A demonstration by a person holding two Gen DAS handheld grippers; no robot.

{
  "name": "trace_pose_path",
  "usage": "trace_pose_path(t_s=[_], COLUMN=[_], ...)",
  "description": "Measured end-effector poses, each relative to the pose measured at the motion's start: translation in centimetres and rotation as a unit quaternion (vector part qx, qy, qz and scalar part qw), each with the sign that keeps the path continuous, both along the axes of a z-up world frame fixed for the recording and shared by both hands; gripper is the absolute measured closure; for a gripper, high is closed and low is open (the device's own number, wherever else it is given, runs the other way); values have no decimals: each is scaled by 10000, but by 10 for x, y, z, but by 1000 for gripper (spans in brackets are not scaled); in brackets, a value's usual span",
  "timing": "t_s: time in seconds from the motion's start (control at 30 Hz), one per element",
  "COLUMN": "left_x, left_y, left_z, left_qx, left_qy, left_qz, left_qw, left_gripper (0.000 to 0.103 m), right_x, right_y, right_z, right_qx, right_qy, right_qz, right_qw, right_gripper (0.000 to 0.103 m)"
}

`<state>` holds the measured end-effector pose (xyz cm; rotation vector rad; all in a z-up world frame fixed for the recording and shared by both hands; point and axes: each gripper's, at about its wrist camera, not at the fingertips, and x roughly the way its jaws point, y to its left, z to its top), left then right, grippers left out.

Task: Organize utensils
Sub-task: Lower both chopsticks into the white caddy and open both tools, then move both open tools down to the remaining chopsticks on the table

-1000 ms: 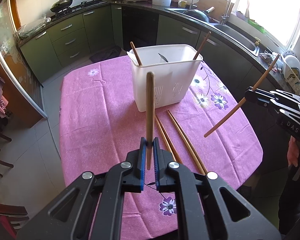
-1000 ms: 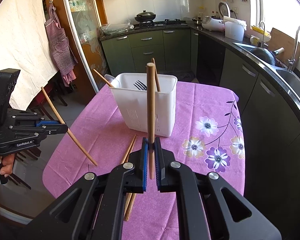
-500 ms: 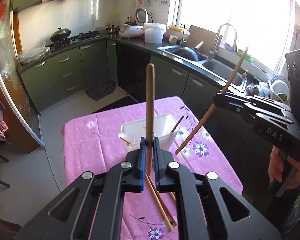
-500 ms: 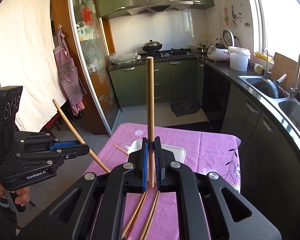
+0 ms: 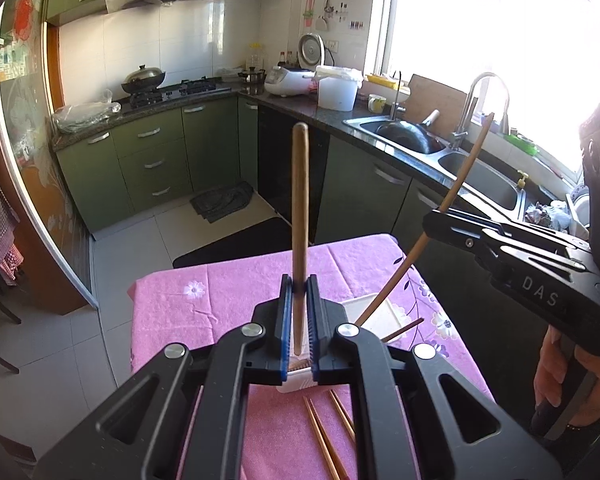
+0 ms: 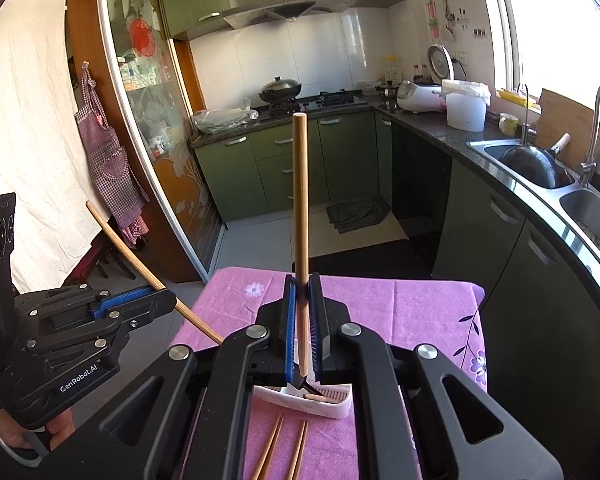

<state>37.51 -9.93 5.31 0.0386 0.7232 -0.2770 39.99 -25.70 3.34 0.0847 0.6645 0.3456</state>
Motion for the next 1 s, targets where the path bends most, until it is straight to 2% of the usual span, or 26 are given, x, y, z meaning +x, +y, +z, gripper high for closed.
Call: trace_pose_path(t_s=[0.17, 0.33, 0.43, 0.5, 0.6, 0.7, 0.77, 0.87, 1.0], left_x=[3, 0, -9, -19, -37, -58, -69, -81, -82], left_y=[1, 1, 2, 3, 4, 3, 3, 0, -6], left_z=[-24, -26, -18, -9, 2, -3, -18, -63, -131], left_qx=[92, 115, 61, 20, -33, 61, 59, 83, 141], left_qy=[243, 318, 273, 179, 100, 158, 407, 1014, 1893], left_qz=[-47, -98, -145, -170, -253, -345, -395, -484, -505], left_qw=[9997, 9994, 9995, 9997, 9996, 9993, 9984, 9936, 9805], left_gripper=[96, 95, 95, 94, 87, 85, 85, 84, 84], right_x=[14, 7, -7, -20, -47, -78, -97, -113, -119], right_y=[-6, -11, -13, -16, -19, -24, -26, -28, -39], right_z=[-17, -17, -9, -1, 10, 8, -5, -44, -106], right_qx=[-15, -1, 35, 82, 114, 43, -70, -340, -482], right_qy=[208, 182, 67, -58, -259, -322, -213, 182, 785], right_qz=[-14, 38, 86, 134, 237, 354, 431, 539, 486], right_qw=[9998, 9998, 9999, 9999, 9993, 9988, 9988, 9978, 9946], right_gripper=[95, 94, 93, 86, 86, 84, 78, 77, 77])
